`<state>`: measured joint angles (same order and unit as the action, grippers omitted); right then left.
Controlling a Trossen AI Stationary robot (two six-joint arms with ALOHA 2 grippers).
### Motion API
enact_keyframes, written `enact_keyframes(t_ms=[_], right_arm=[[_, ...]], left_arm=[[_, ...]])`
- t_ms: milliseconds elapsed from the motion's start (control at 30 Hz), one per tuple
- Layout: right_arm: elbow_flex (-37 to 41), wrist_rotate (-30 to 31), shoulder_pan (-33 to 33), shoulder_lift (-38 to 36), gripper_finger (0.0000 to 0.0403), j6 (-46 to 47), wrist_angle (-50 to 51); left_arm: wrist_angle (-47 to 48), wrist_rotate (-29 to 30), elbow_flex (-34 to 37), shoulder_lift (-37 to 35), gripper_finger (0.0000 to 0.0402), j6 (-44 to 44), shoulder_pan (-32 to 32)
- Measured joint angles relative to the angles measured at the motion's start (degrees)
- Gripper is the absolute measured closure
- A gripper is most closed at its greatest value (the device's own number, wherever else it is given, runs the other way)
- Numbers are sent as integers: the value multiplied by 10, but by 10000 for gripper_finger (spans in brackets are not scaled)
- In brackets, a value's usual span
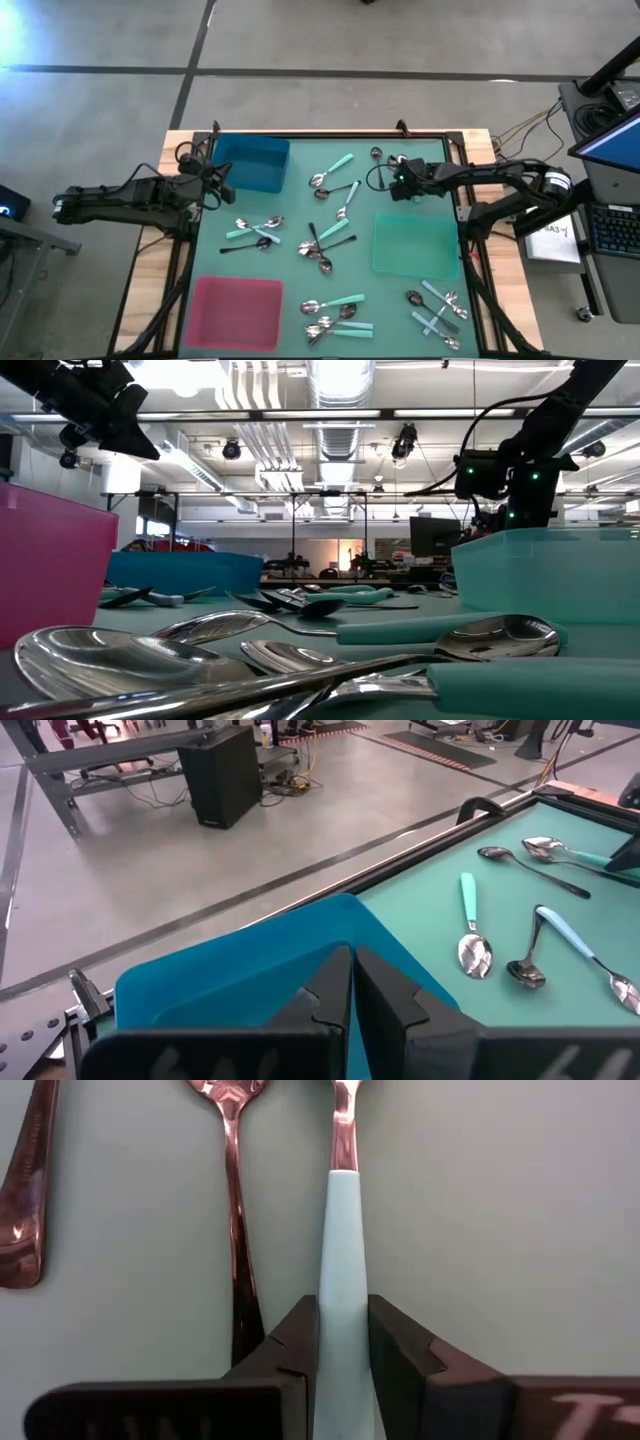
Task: Sort silverware by color (type)
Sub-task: Put the green spoon into the green bin
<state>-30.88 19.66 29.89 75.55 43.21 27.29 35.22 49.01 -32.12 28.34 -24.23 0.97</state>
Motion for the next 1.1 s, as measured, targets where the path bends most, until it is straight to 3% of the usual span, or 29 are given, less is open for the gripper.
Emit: enact_keyframes(t_ms=[267,400,567,733,933,1100], right_arm=[[-36,-2,-3,-108,351,-56,9],[-67,-50,-38,-165,351,-78,14],[-89,-136,-139,-212,351,-63,15],[-90,-150,-271,-238,351,-13,48],[-90,-161,-407,-229,351,118,145],[-90,-168,-470,-209,351,189,180]], left_arm=[[0,0,0,6,402,0,0],[0,0,0,12,402,-3,0],[0,0,0,25,402,-15,0],[0,0,0,44,402,-18,0],[0,-7,0,66,402,-18,0],[1,-96,0,87,402,-18,0]])
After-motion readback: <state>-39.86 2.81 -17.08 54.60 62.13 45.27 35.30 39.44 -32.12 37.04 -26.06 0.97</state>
